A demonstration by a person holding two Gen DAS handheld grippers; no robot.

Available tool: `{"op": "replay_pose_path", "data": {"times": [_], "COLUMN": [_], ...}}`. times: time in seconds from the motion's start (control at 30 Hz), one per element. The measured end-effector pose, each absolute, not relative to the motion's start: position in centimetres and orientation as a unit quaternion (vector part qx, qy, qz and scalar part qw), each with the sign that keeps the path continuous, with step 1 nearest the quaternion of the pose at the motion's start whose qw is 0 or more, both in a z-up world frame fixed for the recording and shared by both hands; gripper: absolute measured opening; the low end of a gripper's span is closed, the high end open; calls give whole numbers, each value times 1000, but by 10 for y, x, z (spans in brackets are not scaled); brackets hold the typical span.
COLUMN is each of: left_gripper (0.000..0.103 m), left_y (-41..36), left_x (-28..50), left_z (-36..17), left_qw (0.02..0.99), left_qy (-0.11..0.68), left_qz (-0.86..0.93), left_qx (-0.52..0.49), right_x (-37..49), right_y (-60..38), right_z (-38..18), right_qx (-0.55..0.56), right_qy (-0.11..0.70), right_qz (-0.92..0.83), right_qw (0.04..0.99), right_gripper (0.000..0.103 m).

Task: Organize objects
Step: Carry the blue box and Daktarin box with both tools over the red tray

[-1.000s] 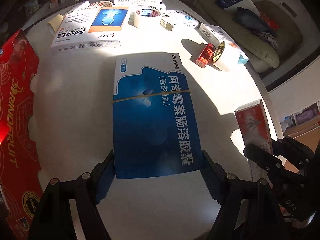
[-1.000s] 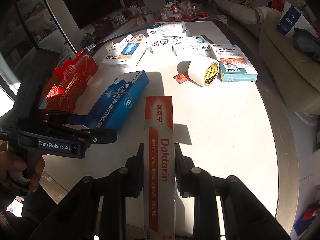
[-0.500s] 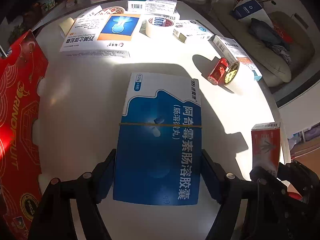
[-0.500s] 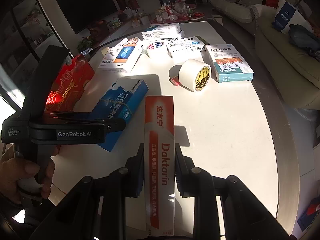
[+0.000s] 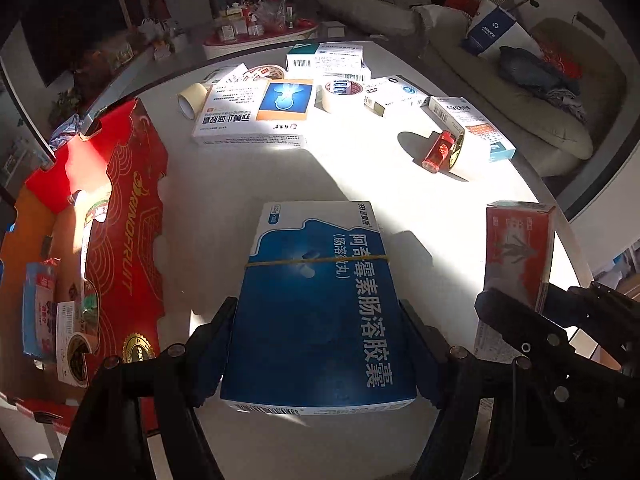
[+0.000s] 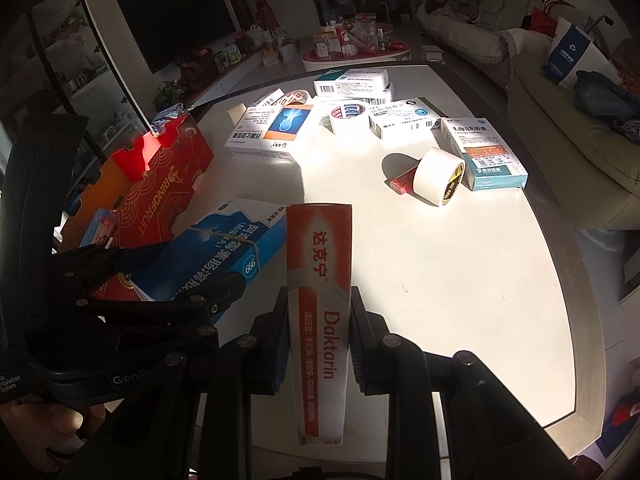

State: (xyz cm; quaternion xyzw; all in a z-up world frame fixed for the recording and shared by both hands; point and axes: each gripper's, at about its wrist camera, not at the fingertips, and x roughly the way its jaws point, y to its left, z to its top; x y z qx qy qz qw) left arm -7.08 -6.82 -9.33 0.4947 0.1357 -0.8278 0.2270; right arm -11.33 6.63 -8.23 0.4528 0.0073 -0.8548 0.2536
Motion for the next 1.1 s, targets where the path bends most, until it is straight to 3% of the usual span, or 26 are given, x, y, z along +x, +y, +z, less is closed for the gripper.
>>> {"op": "replay_pose_path", "data": {"times": [0.8, 1.1], "left_gripper": [81, 81], "left_y": [-80, -107], "left_x": [2, 44], "left_z": [-7, 33], "left_qw": [246, 294], "left_qy": [124, 128], "left_qz": [-884, -888], "left_qx": [379, 329], "right_x": [-92, -84], "right_y": [56, 25], "right_z": [-19, 19], "right_qx": [396, 355], "right_qy": [-14, -10], "right_qz": [-877, -883], "right_qw": [272, 307], "right_gripper": [24, 24]}}
